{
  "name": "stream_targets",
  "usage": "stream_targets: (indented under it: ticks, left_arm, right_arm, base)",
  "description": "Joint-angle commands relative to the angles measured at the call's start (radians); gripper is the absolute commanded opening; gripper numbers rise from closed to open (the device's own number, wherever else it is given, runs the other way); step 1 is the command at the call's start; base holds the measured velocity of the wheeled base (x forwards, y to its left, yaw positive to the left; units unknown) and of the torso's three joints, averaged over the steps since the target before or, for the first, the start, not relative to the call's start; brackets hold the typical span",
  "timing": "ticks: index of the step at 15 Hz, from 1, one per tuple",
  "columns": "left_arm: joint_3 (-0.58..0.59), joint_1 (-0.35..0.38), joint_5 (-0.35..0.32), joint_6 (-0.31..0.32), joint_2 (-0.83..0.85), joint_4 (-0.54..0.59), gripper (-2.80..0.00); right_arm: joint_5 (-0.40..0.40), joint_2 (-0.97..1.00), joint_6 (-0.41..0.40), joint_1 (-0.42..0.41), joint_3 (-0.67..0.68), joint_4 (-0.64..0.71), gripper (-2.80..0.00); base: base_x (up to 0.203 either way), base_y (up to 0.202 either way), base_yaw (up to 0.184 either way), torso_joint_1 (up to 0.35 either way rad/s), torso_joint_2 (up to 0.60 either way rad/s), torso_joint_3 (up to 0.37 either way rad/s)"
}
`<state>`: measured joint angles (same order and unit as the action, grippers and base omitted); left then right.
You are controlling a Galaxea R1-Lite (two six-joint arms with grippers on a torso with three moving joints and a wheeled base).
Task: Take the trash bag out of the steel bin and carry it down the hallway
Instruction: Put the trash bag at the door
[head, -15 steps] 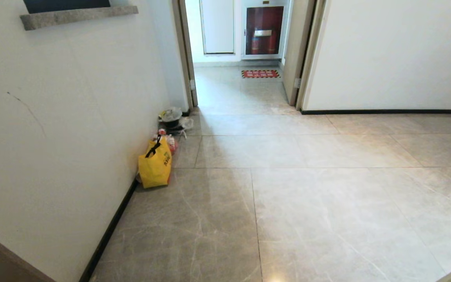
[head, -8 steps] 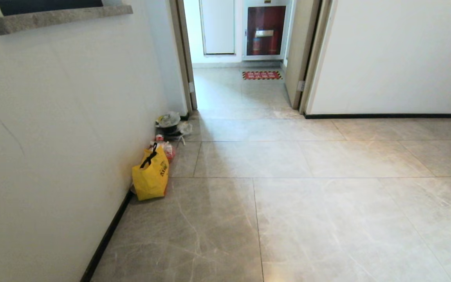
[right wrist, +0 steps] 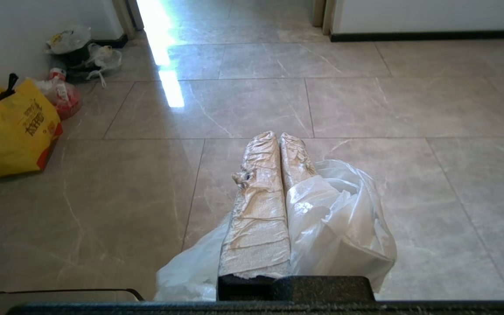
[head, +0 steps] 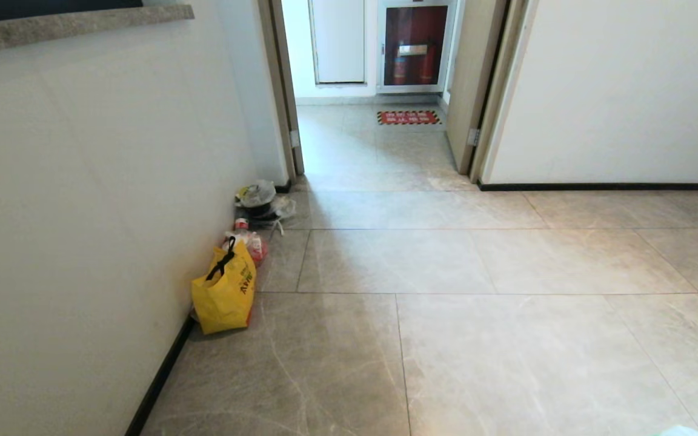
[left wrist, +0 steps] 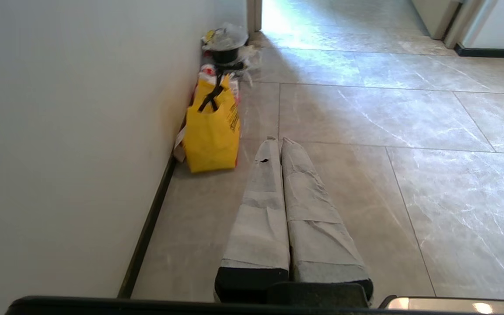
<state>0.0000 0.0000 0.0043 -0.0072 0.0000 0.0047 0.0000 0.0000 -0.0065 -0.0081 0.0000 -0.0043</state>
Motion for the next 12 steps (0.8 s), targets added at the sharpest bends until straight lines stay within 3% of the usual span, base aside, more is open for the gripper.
stream_targets:
  ticks: [1,12]
  left_arm:
    - [0.000,0.000,0.000,-0.002,0.000,0.000,-2.80]
    - [0.000,0.000,0.000,0.000,0.000,0.000,-2.80]
  right_arm:
    - [0.000,0.000,0.000,0.000,0.000,0.000,-2.80]
    - [0.000,0.000,-0.001,0.000,0.000,0.000,-2.80]
  base:
    - [0.190,0.000,0.001,-0.001,0.01,0.002]
    - [0.187,0.000,0.000,0.001,0.00,0.003]
